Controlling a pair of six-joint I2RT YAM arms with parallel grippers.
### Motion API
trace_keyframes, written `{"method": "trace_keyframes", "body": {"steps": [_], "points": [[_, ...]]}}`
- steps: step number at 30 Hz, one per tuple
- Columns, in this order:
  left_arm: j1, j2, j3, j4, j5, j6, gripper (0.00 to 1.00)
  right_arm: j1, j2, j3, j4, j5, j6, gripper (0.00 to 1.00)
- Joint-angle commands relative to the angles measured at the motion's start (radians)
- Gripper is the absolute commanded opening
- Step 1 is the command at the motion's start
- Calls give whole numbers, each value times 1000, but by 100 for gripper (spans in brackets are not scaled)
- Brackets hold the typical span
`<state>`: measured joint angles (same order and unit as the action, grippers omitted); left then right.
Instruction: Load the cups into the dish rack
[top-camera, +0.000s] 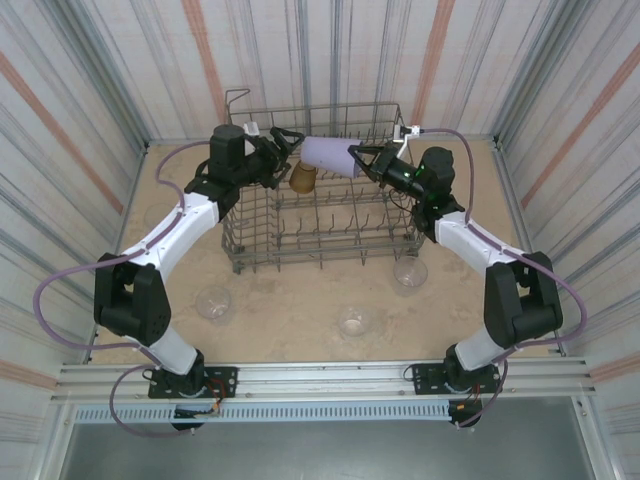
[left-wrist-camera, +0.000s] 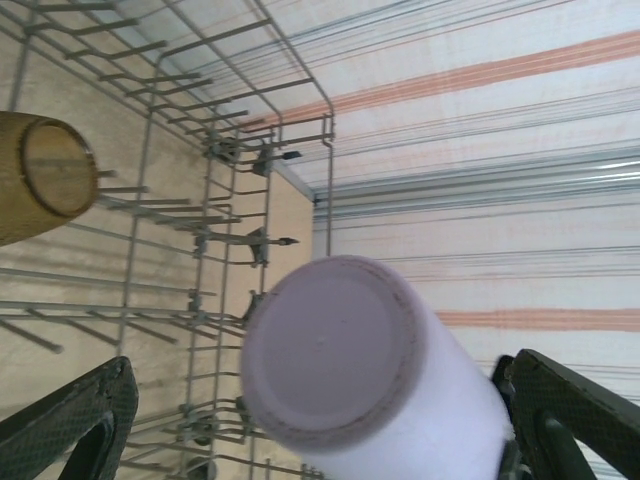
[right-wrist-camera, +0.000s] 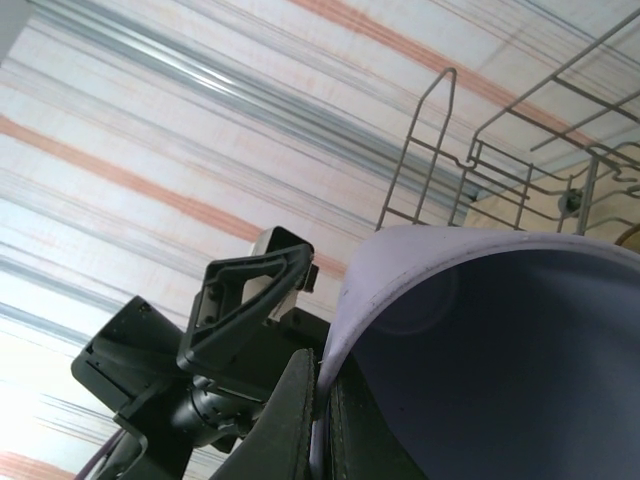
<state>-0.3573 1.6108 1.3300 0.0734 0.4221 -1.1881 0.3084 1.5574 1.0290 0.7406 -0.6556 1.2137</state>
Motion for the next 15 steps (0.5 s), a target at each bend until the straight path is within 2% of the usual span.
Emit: {"method": "trace_keyframes", "body": {"steps": [1,8,15], "points": [[-14,27,-13,87,46,-61,99,7,35,-6,121,-4,55,0],[-22,32,-29,120,41,-86,98,10,92,-34,320,6,175,0],[-20,49,-13,134,41,-85,96,27,104,-32,342,2,179,0]]}}
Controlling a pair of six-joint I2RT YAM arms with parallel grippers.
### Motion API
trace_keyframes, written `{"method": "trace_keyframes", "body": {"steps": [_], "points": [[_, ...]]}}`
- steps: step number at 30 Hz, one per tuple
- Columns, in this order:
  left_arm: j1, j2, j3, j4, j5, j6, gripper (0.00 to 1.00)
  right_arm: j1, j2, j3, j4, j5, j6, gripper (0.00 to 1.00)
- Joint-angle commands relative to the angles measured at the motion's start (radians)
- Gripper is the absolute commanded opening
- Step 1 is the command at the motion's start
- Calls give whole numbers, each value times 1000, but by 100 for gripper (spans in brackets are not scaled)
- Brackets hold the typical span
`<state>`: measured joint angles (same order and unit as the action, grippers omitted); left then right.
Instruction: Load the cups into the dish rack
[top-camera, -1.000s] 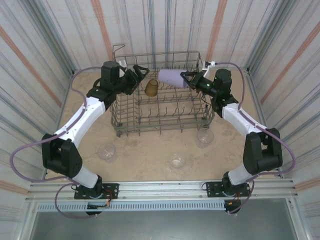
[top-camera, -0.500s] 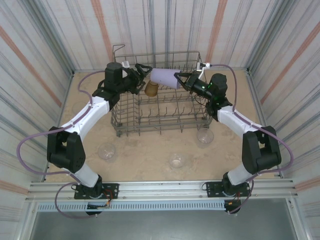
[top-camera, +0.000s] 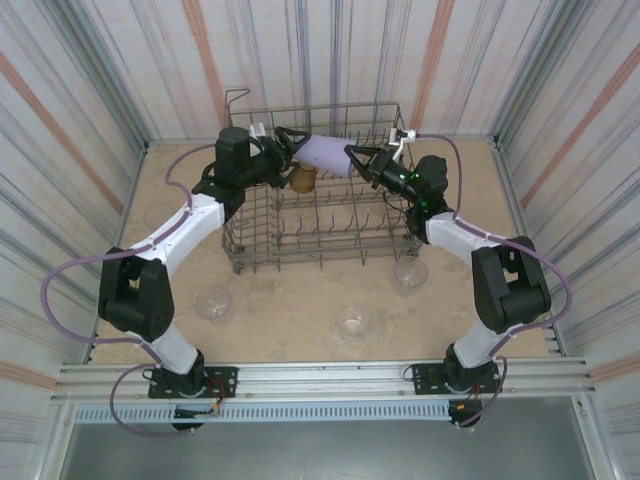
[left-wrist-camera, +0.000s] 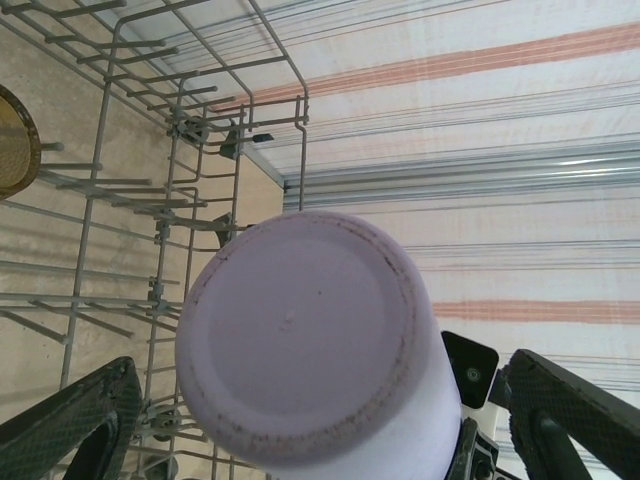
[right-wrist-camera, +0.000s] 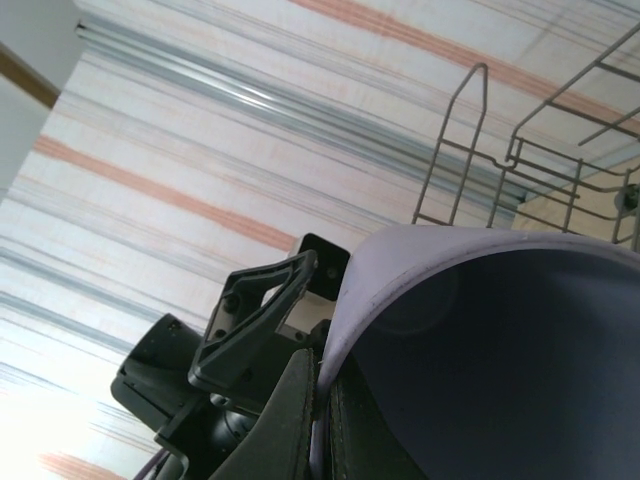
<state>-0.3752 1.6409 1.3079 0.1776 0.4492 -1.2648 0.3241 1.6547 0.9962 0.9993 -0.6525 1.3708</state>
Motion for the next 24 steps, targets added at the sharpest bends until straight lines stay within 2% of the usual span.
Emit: {"method": "trace_keyframes", "body": {"steps": [1,13,19,24], "points": [[-2,26,18,27,18,-8,96,14,10,2,84,-5,22,0],[-2,54,20,94,29,-43,75,19,13,-31,87,-11,24,0],[-8,46,15,115,33,-48,51,19,9,-26,49,-13,6,0],[-8,36,5,120,32,-41,27,19,1,-5,4,-18,-7,0]]}}
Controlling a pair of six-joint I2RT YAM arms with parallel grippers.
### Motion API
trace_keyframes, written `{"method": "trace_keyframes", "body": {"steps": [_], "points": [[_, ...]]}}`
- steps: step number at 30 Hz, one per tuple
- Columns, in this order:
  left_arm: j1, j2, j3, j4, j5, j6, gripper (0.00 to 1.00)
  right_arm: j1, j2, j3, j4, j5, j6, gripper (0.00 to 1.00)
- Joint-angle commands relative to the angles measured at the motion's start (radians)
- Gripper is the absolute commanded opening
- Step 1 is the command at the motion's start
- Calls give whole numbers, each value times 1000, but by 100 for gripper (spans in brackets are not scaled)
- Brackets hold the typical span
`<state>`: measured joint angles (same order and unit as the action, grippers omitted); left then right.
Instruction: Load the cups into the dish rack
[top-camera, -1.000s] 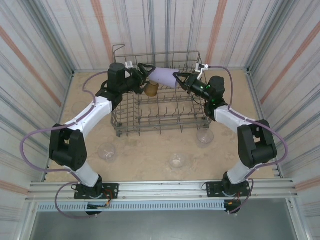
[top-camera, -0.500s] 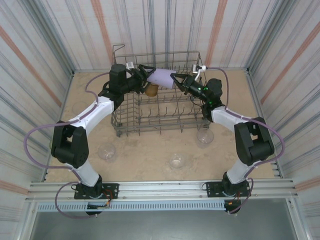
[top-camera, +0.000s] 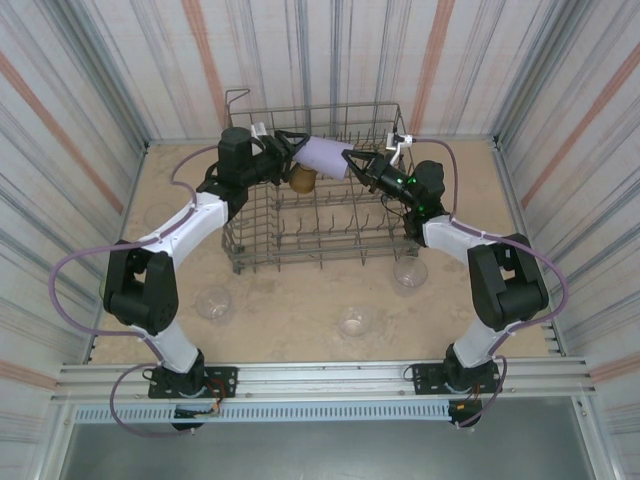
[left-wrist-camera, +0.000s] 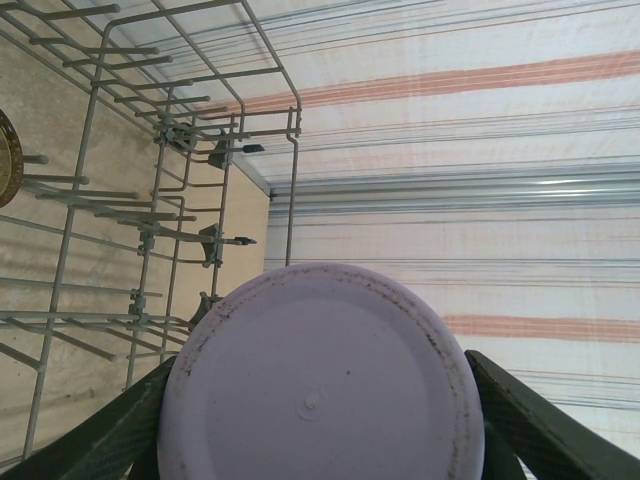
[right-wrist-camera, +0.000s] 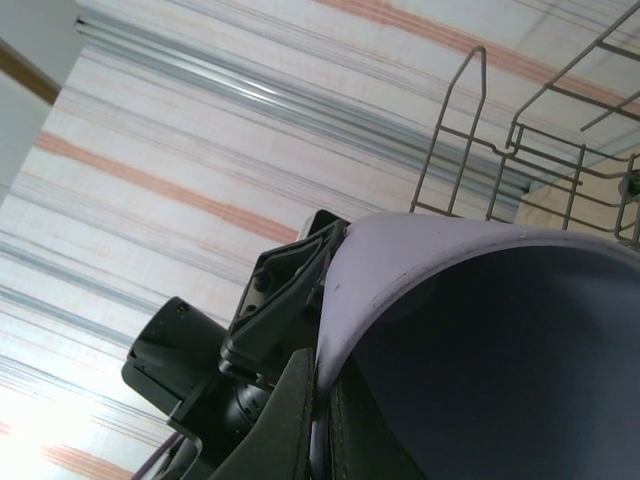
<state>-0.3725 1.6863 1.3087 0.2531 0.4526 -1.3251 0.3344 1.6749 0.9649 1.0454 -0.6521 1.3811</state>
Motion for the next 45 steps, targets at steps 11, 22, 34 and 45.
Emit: {"method": "trace_keyframes", "body": {"steps": [11,22,34,45], "points": [[-11,-24,63,-24,8,79,5,4,-154,26,-303,-13,-155,57],[-13,-10,200,-173,-46,209,0,-25,-368,38,-795,80,-468,84],[-38,70,443,-416,-128,422,0,-100,-515,5,-1067,121,-595,99],[-98,220,746,-687,-259,679,0,-174,-623,-33,-1212,122,-664,99]]}}
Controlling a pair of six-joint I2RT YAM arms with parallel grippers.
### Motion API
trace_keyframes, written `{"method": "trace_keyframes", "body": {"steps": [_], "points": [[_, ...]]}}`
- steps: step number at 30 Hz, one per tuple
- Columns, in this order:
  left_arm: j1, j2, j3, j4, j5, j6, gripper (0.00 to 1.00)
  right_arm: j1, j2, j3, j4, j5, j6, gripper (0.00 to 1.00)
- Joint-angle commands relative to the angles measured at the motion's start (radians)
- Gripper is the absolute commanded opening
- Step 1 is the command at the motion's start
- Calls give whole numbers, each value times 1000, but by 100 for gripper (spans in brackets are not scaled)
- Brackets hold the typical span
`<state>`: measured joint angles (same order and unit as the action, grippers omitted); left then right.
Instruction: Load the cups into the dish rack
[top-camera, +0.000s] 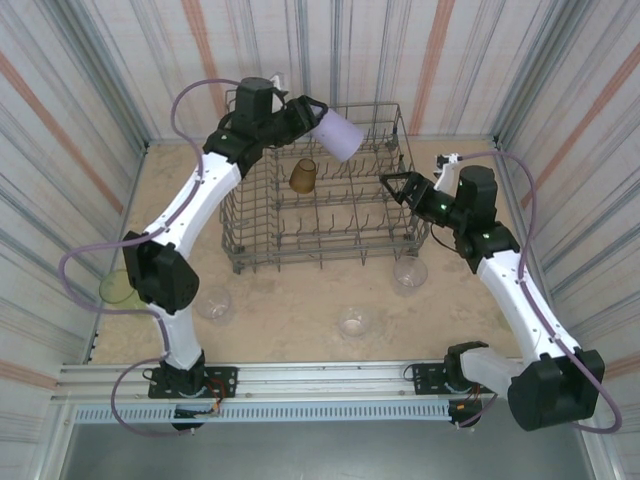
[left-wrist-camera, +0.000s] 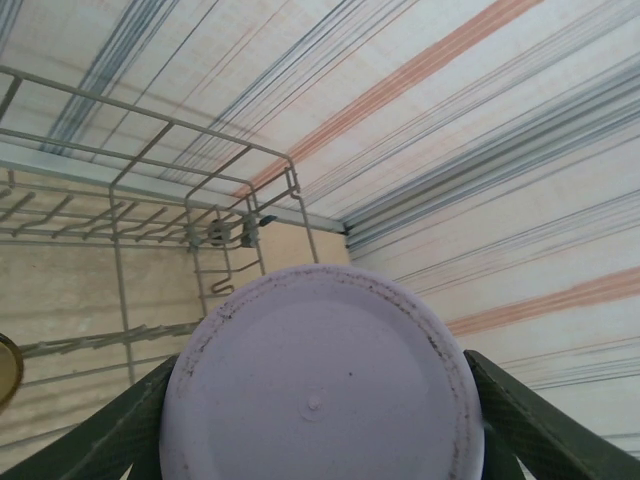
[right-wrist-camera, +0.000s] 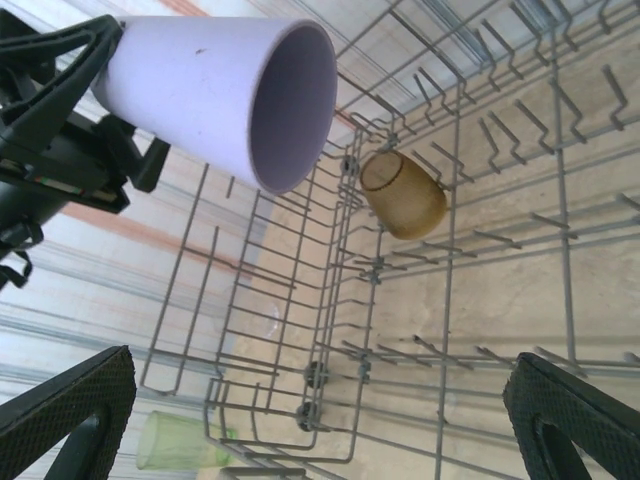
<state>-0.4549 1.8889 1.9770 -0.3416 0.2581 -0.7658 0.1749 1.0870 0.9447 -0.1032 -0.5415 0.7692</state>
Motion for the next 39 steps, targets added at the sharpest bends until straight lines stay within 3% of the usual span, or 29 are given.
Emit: {"method": "trace_keyframes", "body": {"steps": [1,18,28,39], "points": [[-22,32,100,-107,-76,137,0,-22,-41,-13,-74,12,-58,99],[-92,247,393,-261,-288,426,0,-99,-68,-38,-141,14,-125,99],[-98,317,424,-225,-364,522,0,-130,-77,-53,-160,28,-156,99],[-100,373,424,-165,-357,542,0,-148,-76,-74,-144,35,-168,99]]}}
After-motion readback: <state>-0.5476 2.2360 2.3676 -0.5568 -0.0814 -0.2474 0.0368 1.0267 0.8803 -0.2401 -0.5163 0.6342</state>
